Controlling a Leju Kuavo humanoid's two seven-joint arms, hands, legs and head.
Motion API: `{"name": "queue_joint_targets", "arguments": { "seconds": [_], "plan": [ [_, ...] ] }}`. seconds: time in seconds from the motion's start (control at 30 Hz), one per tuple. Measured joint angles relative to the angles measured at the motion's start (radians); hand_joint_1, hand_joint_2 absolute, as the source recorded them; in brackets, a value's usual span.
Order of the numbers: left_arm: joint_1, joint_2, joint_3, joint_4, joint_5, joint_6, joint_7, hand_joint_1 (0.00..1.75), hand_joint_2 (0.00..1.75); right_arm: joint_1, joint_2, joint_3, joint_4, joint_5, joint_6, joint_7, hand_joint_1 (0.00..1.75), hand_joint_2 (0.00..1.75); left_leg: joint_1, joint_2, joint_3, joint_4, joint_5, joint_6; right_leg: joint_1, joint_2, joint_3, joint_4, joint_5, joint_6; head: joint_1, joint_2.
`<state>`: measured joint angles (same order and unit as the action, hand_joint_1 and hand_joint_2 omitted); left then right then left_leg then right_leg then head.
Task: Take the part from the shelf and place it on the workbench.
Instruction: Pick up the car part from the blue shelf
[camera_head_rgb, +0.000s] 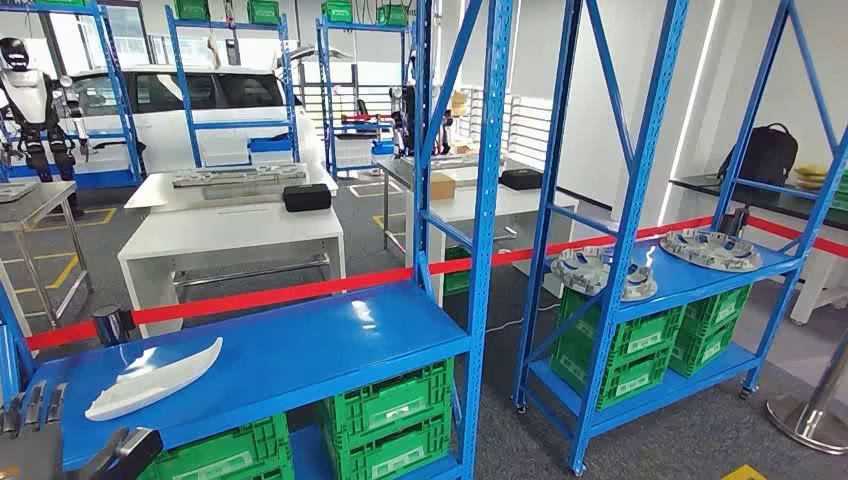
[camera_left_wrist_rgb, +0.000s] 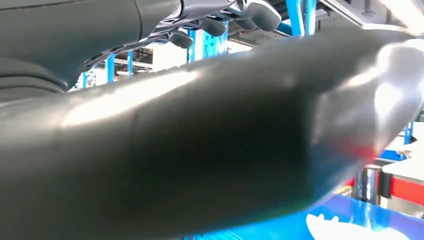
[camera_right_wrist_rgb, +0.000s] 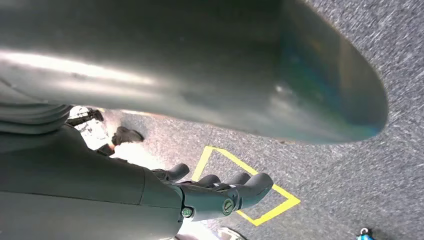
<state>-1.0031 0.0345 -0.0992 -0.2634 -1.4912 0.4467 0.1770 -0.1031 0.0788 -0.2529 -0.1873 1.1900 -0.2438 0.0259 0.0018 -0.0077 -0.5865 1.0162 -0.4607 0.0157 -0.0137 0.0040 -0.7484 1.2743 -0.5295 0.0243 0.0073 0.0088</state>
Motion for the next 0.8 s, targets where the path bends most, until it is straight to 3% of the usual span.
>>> {"name": "queue_joint_targets", "arguments": {
  "seconds": [0.13, 0.17, 0.3, 0.37, 0.43, 0.5, 0.53, 0.6, 0.63, 0.7, 0.8],
  "plan": [
    [-0.007, -0.003, 0.000, -0.001, -0.001, -0.002, 0.007, 0.00, 0.00, -0.001, 0.006, -0.005, 0.000, 0.000, -0.003, 0.000, 0.00, 0.00, -0.003, 0.000, 0.012, 0.007, -0.018, -0.012, 0.003, -0.002, 0.092, -0.211, 0.098, -0.013, 0.000, 0.000],
    [-0.010, -0.003, 0.000, -0.001, -0.001, -0.004, 0.009, 0.00, 0.00, 0.000, 0.008, -0.007, 0.000, 0.000, -0.004, 0.000, 0.00, 0.00, -0.005, 0.000, 0.012, 0.007, -0.021, -0.017, 0.005, -0.002, 0.104, -0.237, 0.100, -0.017, -0.001, 0.000],
    [-0.021, -0.002, 0.000, -0.003, -0.002, -0.007, 0.011, 0.00, 0.00, 0.003, 0.015, -0.009, 0.000, 0.000, -0.006, 0.002, 0.00, 0.00, -0.004, 0.001, 0.014, 0.010, -0.033, -0.040, 0.003, -0.001, 0.118, -0.249, 0.091, -0.036, -0.003, 0.000],
    [-0.034, 0.001, 0.000, -0.005, -0.002, -0.009, 0.010, 0.00, 0.00, 0.000, 0.017, -0.012, 0.000, 0.000, -0.006, 0.001, 0.00, 0.00, -0.002, 0.002, -0.022, 0.082, -0.066, -0.052, -0.001, -0.001, 0.127, -0.255, 0.089, -0.046, -0.006, 0.000],
    [-0.044, 0.004, 0.000, -0.003, -0.002, -0.011, 0.008, 0.00, 0.00, 0.000, 0.017, -0.013, 0.000, 0.000, -0.006, 0.002, 0.00, 0.00, 0.000, 0.002, -0.095, 0.211, -0.111, -0.059, -0.001, 0.000, 0.133, -0.255, 0.083, -0.052, -0.009, 0.000],
    [-0.044, 0.006, 0.000, 0.000, -0.002, -0.014, 0.007, 0.00, 0.00, 0.002, 0.017, -0.014, 0.000, 0.000, -0.006, 0.002, 0.00, 0.00, 0.002, 0.003, -0.142, 0.270, -0.107, -0.061, -0.001, 0.001, 0.140, -0.254, 0.075, -0.053, -0.010, 0.000],
    [-0.045, 0.006, 0.000, 0.001, -0.002, -0.016, 0.006, 0.00, 0.00, 0.002, 0.017, -0.014, 0.000, 0.000, -0.006, 0.001, 0.00, 0.00, 0.002, 0.003, -0.138, 0.245, -0.078, -0.060, -0.001, 0.001, 0.144, -0.252, 0.071, -0.052, -0.011, 0.000],
    [-0.048, 0.006, 0.000, 0.002, -0.002, -0.018, 0.007, 0.00, 0.00, 0.002, 0.018, -0.014, 0.000, 0.000, -0.006, 0.000, 0.00, 0.00, 0.002, 0.003, -0.086, 0.119, 0.000, -0.055, 0.000, 0.002, 0.154, -0.249, 0.061, -0.046, -0.012, 0.000],
    [-0.051, 0.006, 0.000, 0.002, -0.002, -0.018, 0.007, 0.00, 0.00, 0.001, 0.018, -0.014, 0.000, 0.000, -0.006, 0.000, 0.00, 0.00, 0.000, 0.003, -0.058, 0.058, 0.023, -0.050, 0.001, 0.002, 0.156, -0.247, 0.057, -0.042, -0.012, 0.000],
    [-0.056, 0.008, 0.000, 0.002, -0.002, -0.017, 0.009, 0.00, 0.00, 0.000, 0.018, -0.015, 0.000, 0.000, -0.007, -0.001, 0.00, 0.00, -0.005, 0.002, -0.033, 0.006, 0.027, -0.039, 0.002, 0.002, 0.156, -0.247, 0.053, -0.032, -0.011, 0.000],
    [-0.056, 0.014, 0.001, 0.001, -0.002, -0.017, 0.011, 0.00, 0.00, 0.000, 0.018, -0.015, 0.000, 0.000, -0.009, 0.000, 0.00, 0.00, -0.003, 0.001, -0.024, -0.004, 0.023, -0.021, 0.003, 0.001, 0.161, -0.248, 0.045, -0.015, -0.008, 0.000]
  ]
}}
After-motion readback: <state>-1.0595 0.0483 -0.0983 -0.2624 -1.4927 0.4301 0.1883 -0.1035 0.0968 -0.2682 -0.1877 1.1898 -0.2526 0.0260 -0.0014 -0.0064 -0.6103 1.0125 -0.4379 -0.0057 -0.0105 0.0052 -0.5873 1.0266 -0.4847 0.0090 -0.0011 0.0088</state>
